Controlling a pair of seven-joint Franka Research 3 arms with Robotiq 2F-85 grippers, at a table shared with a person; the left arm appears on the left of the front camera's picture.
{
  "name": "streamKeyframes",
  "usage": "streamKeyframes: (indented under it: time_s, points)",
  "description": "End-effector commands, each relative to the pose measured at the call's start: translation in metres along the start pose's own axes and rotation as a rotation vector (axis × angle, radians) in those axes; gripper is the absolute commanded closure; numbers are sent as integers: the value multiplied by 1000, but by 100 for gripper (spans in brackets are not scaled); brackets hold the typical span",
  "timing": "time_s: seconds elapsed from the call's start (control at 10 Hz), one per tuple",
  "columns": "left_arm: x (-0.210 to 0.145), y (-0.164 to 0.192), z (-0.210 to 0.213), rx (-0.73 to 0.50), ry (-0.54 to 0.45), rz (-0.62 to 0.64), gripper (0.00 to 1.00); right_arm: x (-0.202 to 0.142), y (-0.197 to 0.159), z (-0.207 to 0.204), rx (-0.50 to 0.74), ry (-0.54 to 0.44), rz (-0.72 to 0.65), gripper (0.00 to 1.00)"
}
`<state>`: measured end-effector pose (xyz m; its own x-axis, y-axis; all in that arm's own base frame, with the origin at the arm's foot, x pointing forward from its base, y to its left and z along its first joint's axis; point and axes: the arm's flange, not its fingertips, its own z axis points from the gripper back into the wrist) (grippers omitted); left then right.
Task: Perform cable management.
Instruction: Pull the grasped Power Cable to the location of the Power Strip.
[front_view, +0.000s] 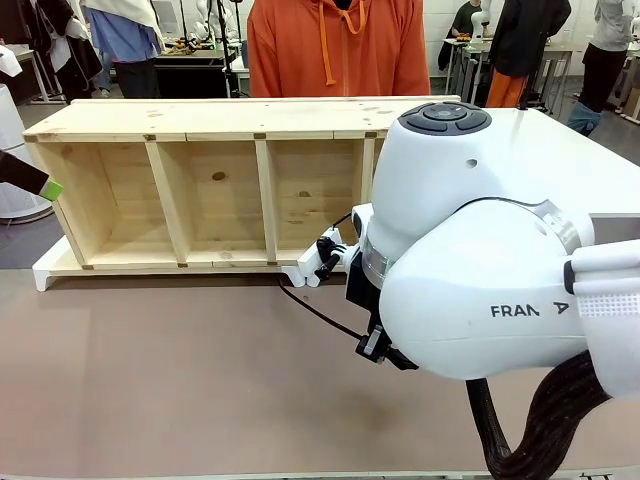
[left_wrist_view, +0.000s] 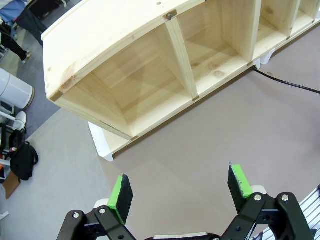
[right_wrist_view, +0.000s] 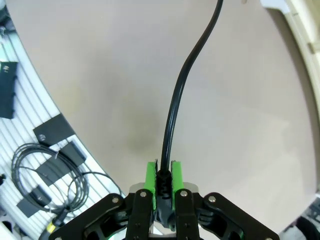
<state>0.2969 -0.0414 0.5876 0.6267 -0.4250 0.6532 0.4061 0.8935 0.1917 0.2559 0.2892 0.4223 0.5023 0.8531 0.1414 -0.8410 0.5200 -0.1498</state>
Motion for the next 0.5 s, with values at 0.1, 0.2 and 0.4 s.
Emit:
streamKeyframes:
  time_s: [0.1,0.2,0.4]
  points:
    - [0,1,-1,1,-1,1,0,-62,-5,16,58,0,-32,85]
    - [0,1,-1,1,-1,1,0,-80,-6,20,58,2,-47,85]
    - [0,1,-1,1,-1,1,0,-111,-13,29,83,12,-74,85]
